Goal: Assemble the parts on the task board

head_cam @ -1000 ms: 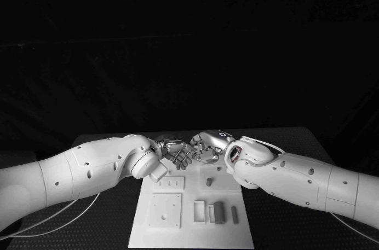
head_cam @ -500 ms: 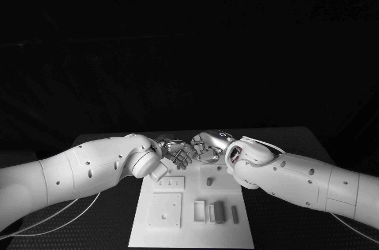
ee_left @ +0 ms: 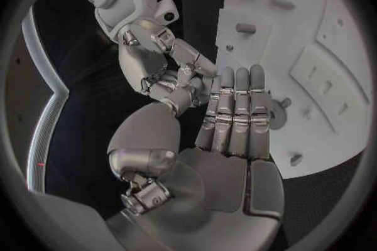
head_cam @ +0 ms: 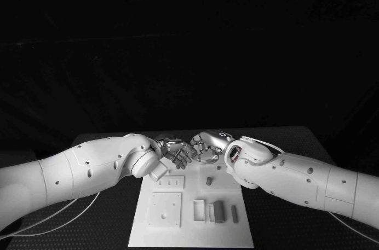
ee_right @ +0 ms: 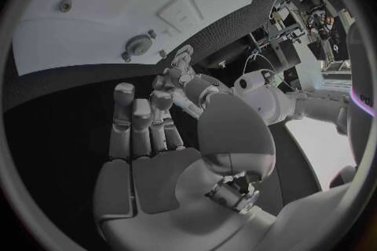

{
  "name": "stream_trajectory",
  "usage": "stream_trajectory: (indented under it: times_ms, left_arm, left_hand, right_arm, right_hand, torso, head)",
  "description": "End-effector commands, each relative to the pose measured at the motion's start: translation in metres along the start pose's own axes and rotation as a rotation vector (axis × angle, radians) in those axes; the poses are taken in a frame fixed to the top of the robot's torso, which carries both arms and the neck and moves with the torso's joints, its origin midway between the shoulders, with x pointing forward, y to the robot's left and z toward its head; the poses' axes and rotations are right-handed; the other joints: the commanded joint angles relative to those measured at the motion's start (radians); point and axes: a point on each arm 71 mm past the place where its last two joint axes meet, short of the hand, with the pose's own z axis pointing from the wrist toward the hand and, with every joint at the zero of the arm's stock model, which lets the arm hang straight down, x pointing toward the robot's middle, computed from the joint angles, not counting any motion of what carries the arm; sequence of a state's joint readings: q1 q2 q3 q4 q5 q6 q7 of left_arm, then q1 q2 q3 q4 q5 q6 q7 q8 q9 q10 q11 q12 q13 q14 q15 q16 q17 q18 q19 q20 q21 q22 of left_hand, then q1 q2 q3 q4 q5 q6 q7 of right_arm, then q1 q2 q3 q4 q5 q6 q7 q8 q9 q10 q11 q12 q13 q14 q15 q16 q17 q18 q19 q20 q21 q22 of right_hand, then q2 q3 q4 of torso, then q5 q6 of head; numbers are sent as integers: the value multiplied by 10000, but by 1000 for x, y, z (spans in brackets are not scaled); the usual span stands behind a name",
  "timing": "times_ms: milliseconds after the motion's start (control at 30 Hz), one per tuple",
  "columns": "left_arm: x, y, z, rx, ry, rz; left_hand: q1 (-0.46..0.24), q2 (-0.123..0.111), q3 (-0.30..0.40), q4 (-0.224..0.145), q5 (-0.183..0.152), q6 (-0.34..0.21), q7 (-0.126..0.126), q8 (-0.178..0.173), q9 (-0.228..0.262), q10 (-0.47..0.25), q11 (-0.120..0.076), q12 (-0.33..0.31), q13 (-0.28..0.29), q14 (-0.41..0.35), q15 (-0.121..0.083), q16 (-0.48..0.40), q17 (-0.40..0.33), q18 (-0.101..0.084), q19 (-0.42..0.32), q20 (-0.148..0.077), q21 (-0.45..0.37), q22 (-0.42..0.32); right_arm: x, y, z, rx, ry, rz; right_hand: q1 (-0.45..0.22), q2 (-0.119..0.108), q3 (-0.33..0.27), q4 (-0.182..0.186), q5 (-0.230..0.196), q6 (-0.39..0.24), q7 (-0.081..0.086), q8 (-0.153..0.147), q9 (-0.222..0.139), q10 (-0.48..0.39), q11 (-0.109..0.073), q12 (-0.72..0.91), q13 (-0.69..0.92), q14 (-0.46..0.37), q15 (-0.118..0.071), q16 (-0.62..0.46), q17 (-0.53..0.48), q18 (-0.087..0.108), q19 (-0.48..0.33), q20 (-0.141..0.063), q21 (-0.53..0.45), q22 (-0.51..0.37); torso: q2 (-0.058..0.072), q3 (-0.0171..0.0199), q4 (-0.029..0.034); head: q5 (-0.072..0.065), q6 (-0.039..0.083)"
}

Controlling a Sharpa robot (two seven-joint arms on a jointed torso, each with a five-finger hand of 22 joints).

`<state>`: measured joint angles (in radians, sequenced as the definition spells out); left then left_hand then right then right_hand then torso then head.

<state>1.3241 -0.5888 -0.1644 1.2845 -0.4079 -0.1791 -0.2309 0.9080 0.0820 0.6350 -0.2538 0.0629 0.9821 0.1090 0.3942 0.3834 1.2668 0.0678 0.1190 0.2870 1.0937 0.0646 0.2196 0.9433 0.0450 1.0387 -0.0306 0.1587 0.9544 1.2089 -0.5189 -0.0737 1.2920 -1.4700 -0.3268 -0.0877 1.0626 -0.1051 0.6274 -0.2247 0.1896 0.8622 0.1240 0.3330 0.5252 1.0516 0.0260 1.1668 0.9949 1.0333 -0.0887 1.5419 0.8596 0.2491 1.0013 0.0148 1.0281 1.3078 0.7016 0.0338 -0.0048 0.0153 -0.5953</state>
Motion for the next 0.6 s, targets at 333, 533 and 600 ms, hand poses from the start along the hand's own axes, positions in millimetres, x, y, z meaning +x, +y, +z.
stream_trajectory:
  times_ms: [333, 533, 600]
  left_arm:
    - [-4, -1, -1, 126, -113, 234]
    - [-8, 3, -2, -70, -56, 434]
    - [-9, 5, -3, -176, 18, 599]
  left_hand:
    - [-50, 87, 123, -37, 86, 162, -53, 70, 59, 159, -43, 30, 54, 148, -39, -6, 77, 143, 139, -62, 11, 78]
    - [-94, 68, 142, -53, 83, 227, -53, 89, 83, 227, -70, 44, 78, 198, -85, 17, 128, 115, 130, -89, 15, 133]
    - [-99, 68, 147, -59, 83, 237, -49, 91, 87, 240, -75, 46, 82, 208, -92, 22, 139, 110, 132, -98, 19, 148]
  right_arm:
    - [-9, -18, -6, 189, -1175, 1412]
    - [-19, -38, -18, 456, -1942, 2123]
    - [-22, -47, -22, 661, -2153, 2407]
  right_hand:
    - [-451, -1058, -676, 776, -38, -582, 623, -963, -469, -1928, 515, -453, -373, -1030, 605, -537, -225, 117, -944, 445, -584, 25]
    - [-759, -1309, -1071, 947, -32, -886, 742, -1065, -535, -2129, 617, -421, -443, -1204, 713, -541, -265, 127, -1100, 547, -676, 29]
    - [-802, -1315, -1120, 988, -30, -909, 750, -1062, -538, -2155, 625, -411, -458, -1227, 722, -536, -272, 127, -1117, 556, -687, 30]
  torso:
    - [1, 0, 2]
    - [5, 1, 8]
    - [3, 3, 8]
  head:
    - [9, -6]
    - [45, -31]
    - [59, -45]
